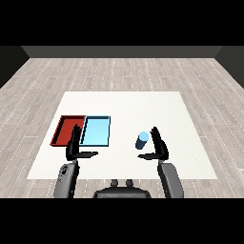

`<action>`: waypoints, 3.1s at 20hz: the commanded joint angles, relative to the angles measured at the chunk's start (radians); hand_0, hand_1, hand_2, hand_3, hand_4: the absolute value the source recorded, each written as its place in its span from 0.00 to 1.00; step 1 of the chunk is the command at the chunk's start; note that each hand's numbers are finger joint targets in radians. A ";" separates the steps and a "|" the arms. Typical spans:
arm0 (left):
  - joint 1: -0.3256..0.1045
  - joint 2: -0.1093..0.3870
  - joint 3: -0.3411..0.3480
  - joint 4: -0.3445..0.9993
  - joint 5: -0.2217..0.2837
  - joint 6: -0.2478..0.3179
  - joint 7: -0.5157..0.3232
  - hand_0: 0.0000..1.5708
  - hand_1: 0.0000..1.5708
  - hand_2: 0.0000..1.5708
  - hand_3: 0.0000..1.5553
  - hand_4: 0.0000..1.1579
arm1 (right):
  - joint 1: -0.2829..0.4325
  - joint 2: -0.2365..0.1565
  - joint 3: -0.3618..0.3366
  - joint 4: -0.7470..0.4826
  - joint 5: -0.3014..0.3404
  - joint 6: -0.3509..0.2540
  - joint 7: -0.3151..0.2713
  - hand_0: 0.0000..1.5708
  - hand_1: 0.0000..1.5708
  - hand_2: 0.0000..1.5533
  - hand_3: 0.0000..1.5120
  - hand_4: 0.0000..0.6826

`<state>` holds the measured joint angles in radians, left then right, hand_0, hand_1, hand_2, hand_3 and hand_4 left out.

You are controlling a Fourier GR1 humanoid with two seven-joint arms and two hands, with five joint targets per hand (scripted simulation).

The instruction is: Pick the blue can and put it in the blue box

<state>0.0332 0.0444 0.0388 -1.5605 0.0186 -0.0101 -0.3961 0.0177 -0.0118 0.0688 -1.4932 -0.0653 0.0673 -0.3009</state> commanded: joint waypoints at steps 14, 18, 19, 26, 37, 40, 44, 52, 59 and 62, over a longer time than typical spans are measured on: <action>-0.010 0.016 0.010 -0.039 0.009 -0.005 0.045 0.00 0.00 0.00 0.00 0.00 | -0.175 0.011 -0.072 0.301 -0.074 -0.046 -0.030 0.00 0.00 0.00 0.00 0.00; 0.025 -0.001 0.002 -0.050 0.025 -0.010 0.027 0.00 0.00 0.00 0.00 0.00 | -0.142 0.012 -0.070 0.394 -0.058 -0.032 -0.109 0.00 0.00 0.00 0.00 0.00; 0.042 0.034 0.025 -0.061 0.026 -0.033 0.019 0.00 0.00 0.00 0.00 0.00 | -0.229 0.004 -0.111 0.421 -0.097 -0.020 -0.054 0.00 0.00 0.00 0.00 0.00; -0.029 -0.004 0.010 -0.027 -0.016 0.039 0.037 0.00 0.00 0.00 0.00 0.00 | -0.335 0.011 -0.094 0.520 -0.117 -0.091 -0.057 0.00 0.00 0.00 0.00 0.00; -0.003 0.006 0.020 0.013 -0.009 0.011 -0.022 0.00 0.00 0.00 0.00 0.00 | -0.279 0.011 -0.068 0.449 -0.163 -0.054 -0.034 0.00 0.00 0.00 0.00 0.00; -0.017 -0.016 -0.008 -0.050 -0.031 0.053 0.038 0.00 0.00 0.00 0.00 0.00 | -0.317 0.011 -0.062 0.583 -0.166 -0.070 -0.120 0.00 0.00 0.00 0.00 0.00; 0.029 -0.042 -0.050 -0.067 -0.050 0.064 0.023 0.00 0.00 0.00 0.00 0.00 | -0.316 0.012 0.033 0.542 -0.201 -0.143 -0.105 0.00 0.00 0.00 0.00 0.00; -0.015 -0.004 0.010 -0.015 0.018 -0.010 -0.001 0.00 0.00 0.00 0.00 0.00 | -0.352 0.011 0.013 0.619 -0.165 -0.271 -0.062 0.88 0.88 0.90 0.92 0.61; -0.012 -0.016 0.005 0.052 -0.010 0.008 -0.061 0.00 0.00 0.00 0.00 0.00 | -0.357 0.012 0.045 0.561 -0.163 -0.322 -0.033 0.93 0.93 0.93 0.94 0.78; -0.068 0.037 0.055 0.023 0.014 -0.002 0.020 0.00 0.00 0.00 0.00 0.00 | -0.408 0.003 0.026 0.537 -0.142 -0.313 -0.008 0.92 0.92 0.93 0.87 0.70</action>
<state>0.0036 0.0541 0.0665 -1.5398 0.0174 -0.0052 -0.4102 -0.3387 -0.0028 0.1103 -0.9440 -0.2251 -0.2467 -0.3334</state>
